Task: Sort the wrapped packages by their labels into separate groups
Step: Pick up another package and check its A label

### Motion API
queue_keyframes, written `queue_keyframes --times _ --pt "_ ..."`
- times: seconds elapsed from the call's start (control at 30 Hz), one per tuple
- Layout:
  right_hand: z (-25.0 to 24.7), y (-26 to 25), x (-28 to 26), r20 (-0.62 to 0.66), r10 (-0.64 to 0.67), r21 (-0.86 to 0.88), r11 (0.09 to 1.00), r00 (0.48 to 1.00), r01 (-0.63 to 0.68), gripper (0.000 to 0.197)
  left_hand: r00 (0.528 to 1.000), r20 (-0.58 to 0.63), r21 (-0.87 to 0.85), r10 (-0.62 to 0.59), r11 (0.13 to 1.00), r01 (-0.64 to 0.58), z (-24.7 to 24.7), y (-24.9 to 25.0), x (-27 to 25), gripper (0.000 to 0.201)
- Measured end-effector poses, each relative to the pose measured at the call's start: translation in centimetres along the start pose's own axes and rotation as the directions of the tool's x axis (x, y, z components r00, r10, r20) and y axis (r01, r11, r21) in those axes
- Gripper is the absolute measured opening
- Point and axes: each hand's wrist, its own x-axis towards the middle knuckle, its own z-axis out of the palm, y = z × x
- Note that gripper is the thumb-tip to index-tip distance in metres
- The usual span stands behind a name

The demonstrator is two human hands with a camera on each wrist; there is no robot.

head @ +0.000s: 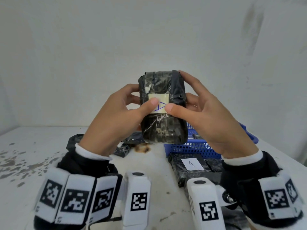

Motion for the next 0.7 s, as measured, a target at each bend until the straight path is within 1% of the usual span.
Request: queue_keyframes --times 0.2,0.5,0.6,0.7 --pt "-0.05 0.02 0.12 -0.025 0.03 -0.027 0.999 0.999 -0.031 0.055 1.0 -0.003 0.004 -0.015 1.0 0.015 0.02 0.01 0.05 0.026" --pt "-0.7 -0.06 0.06 -0.035 0.015 -0.102 0.995 0.999 -0.019 0.035 1.0 -0.004 0.029 0.013 0.999 -0.013 0.07 0.18 -0.11 0.022" --pt "-0.92 -0.15 -0.07 -0.009 0.025 -0.061 0.998 1.0 -0.026 0.039 1.0 0.011 0.009 -0.025 1.0 0.024 0.35 0.38 -0.25 0.032" --pt "-0.81 -0.22 -0.08 -0.003 0.026 -0.025 0.999 1.0 -0.026 0.049 1.0 -0.013 0.005 0.0 1.0 0.0 0.36 0.21 -0.11 0.02"
